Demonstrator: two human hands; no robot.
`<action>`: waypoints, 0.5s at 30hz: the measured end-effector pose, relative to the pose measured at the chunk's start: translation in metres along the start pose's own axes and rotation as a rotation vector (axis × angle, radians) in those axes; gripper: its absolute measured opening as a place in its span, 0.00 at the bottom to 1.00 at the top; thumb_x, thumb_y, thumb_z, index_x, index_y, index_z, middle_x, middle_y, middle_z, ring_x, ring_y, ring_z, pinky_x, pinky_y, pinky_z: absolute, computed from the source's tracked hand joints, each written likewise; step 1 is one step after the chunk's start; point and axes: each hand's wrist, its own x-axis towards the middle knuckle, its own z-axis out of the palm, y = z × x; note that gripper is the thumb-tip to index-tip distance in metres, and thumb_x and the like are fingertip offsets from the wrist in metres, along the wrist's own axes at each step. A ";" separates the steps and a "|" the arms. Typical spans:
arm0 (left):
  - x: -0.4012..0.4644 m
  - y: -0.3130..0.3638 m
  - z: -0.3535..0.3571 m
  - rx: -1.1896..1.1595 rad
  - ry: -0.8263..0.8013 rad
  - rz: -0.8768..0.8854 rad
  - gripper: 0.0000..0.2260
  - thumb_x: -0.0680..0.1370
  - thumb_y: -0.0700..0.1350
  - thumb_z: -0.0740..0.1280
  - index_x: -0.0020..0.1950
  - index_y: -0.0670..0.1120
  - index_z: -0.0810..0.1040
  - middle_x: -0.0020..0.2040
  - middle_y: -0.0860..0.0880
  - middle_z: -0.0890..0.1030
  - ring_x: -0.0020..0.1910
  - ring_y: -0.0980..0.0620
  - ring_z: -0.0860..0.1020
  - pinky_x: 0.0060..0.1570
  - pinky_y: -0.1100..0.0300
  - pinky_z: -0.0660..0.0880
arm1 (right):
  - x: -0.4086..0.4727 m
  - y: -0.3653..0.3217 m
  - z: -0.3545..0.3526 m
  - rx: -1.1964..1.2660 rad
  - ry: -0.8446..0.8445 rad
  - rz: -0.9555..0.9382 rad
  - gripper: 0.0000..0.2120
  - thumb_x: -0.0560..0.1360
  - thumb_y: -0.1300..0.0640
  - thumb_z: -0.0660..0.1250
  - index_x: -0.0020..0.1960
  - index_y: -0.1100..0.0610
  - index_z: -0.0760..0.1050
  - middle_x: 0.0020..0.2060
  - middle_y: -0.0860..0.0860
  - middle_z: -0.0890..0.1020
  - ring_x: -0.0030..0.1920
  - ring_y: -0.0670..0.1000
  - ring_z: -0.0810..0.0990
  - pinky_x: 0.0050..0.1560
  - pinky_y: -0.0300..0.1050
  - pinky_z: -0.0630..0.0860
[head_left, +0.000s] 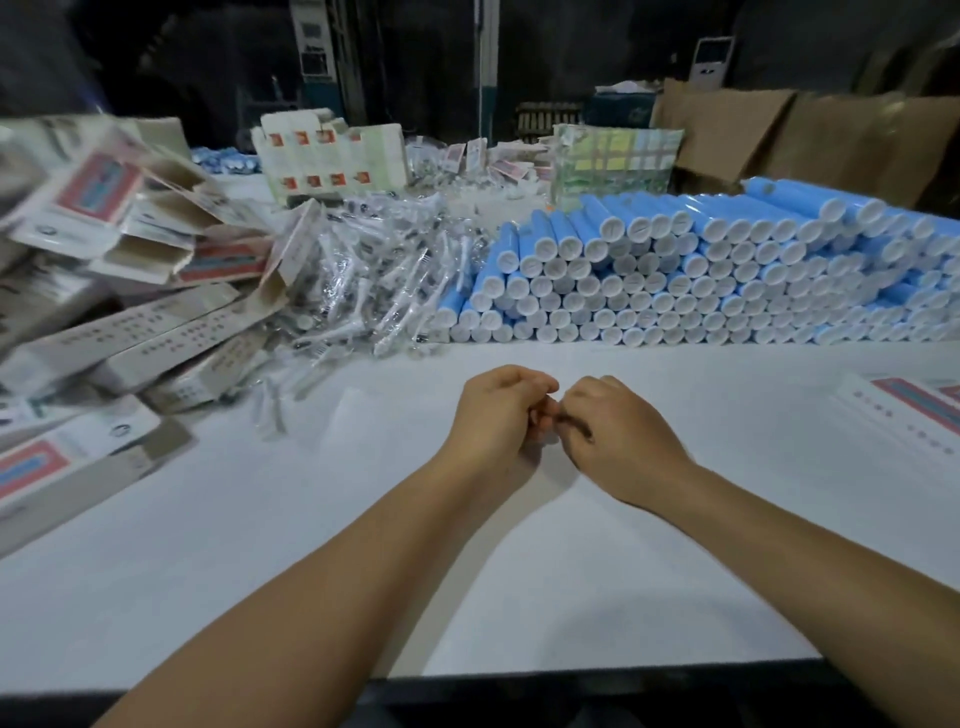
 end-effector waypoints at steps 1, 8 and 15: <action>-0.001 -0.001 0.000 0.005 0.004 -0.008 0.10 0.77 0.29 0.58 0.39 0.37 0.76 0.26 0.42 0.72 0.24 0.51 0.69 0.26 0.63 0.66 | 0.000 0.001 0.000 0.007 0.003 -0.001 0.07 0.76 0.60 0.62 0.43 0.57 0.78 0.39 0.45 0.70 0.46 0.52 0.70 0.41 0.45 0.63; 0.000 0.041 -0.023 0.419 0.020 0.146 0.08 0.78 0.36 0.62 0.41 0.42 0.78 0.35 0.47 0.77 0.30 0.53 0.74 0.25 0.70 0.69 | -0.001 0.002 0.000 0.030 -0.016 0.017 0.09 0.76 0.61 0.63 0.50 0.56 0.81 0.45 0.46 0.78 0.46 0.46 0.68 0.42 0.38 0.59; -0.030 0.110 -0.124 0.838 0.158 0.351 0.07 0.78 0.40 0.64 0.42 0.47 0.79 0.39 0.50 0.80 0.36 0.54 0.77 0.35 0.65 0.72 | -0.003 0.001 -0.002 0.027 -0.066 0.063 0.08 0.76 0.62 0.64 0.49 0.54 0.81 0.45 0.43 0.76 0.52 0.48 0.72 0.47 0.41 0.64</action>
